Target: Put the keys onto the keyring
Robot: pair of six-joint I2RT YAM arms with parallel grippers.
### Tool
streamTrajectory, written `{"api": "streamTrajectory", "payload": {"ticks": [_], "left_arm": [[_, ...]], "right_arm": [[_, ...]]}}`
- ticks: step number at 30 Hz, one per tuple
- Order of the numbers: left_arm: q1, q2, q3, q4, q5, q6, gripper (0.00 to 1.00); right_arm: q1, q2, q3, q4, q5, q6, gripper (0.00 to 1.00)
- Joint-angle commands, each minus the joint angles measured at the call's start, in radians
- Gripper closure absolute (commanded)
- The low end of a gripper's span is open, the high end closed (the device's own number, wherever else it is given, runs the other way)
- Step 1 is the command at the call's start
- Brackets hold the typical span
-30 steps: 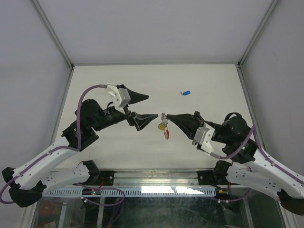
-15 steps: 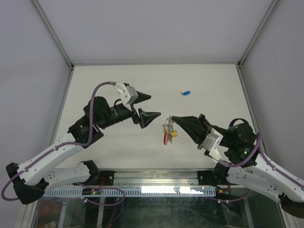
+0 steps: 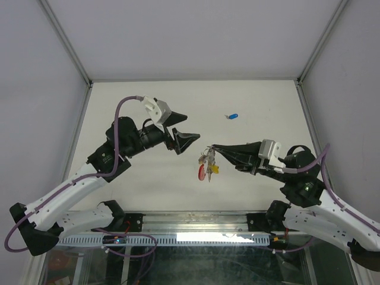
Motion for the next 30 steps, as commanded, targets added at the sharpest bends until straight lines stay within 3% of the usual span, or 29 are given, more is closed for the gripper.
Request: {"api": "streamTrajectory", "payload": {"ticks": [1,7,12,13,14,18,30], "left_arm": [[0.008,-0.066,-0.004,0.120,0.088,-0.010,0.24],[0.009,-0.196,-0.143,0.339,0.210,0.016,0.29],[0.008,-0.199,-0.155,0.415,0.365,0.032,0.45],[0.008,-0.188,-0.149,0.422,0.392,0.031,0.46],[0.009,-0.180,-0.147,0.432,0.414,0.029,0.47],[0.009,-0.162,-0.151,0.473,0.414,0.020,0.45],[0.009,-0.106,-0.151,0.524,0.472,-0.037,0.55]], "right_arm": [[0.005,0.006,-0.007,0.163,0.038,0.120,1.00],[0.005,0.021,-0.010,0.197,0.038,0.120,1.00],[0.005,0.029,-0.029,0.247,0.038,0.120,1.00],[0.005,0.033,-0.029,0.252,0.052,0.155,1.00],[0.005,0.038,-0.029,0.256,0.089,0.350,1.00],[0.005,0.053,-0.031,0.276,0.065,0.385,1.00],[0.005,0.066,-0.034,0.307,0.043,0.387,1.00]]}}
